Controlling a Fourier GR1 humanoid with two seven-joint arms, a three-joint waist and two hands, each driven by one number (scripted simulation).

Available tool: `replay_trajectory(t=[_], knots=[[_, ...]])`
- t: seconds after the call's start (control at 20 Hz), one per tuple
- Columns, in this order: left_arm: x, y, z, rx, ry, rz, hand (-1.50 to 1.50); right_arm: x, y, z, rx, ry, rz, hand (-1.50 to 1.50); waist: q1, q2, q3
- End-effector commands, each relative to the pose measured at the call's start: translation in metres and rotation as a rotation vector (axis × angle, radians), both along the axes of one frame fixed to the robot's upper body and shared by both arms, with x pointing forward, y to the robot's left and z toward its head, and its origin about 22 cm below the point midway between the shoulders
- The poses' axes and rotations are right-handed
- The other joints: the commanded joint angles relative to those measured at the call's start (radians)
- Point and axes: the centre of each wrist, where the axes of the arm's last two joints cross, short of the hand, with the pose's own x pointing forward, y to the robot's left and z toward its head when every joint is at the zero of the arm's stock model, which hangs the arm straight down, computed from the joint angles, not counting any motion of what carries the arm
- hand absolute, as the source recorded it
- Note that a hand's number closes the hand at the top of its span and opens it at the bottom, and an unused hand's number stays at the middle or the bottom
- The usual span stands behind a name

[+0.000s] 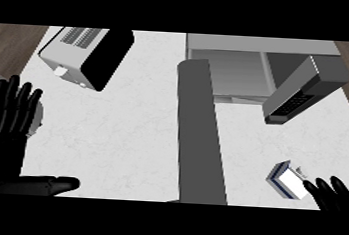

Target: Pick up the milk, place it into the microwave and close the microwave

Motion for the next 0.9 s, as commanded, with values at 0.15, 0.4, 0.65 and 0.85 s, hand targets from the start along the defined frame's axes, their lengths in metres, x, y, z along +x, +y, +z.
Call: replay_trajectory(t=[0.15, 0.4, 0.65, 0.85], knots=[[-0.036, -0.001, -0.009, 0.0, 0.013, -0.003, -1.5, -0.037, -0.03, 0.001, -0.01, 0.001, -0.056, -1.5, 0.007, 0.0, 0.0], [-0.045, 0.008, -0.025, 0.012, 0.029, 0.007, -1.5, -0.039, -0.027, -0.023, -0.063, -0.041, -0.177, -1.5, 0.007, 0.0, 0.0], [-0.057, 0.017, -0.022, -0.003, 0.013, -0.006, -1.5, -0.04, -0.034, -0.031, -0.089, -0.054, -0.297, -1.5, 0.008, 0.001, 0.0], [-0.077, 0.001, -0.027, -0.006, 0.018, -0.011, -1.5, -0.002, -0.027, -0.049, -0.087, -0.07, -0.33, -1.5, 0.019, 0.002, 0.0]])
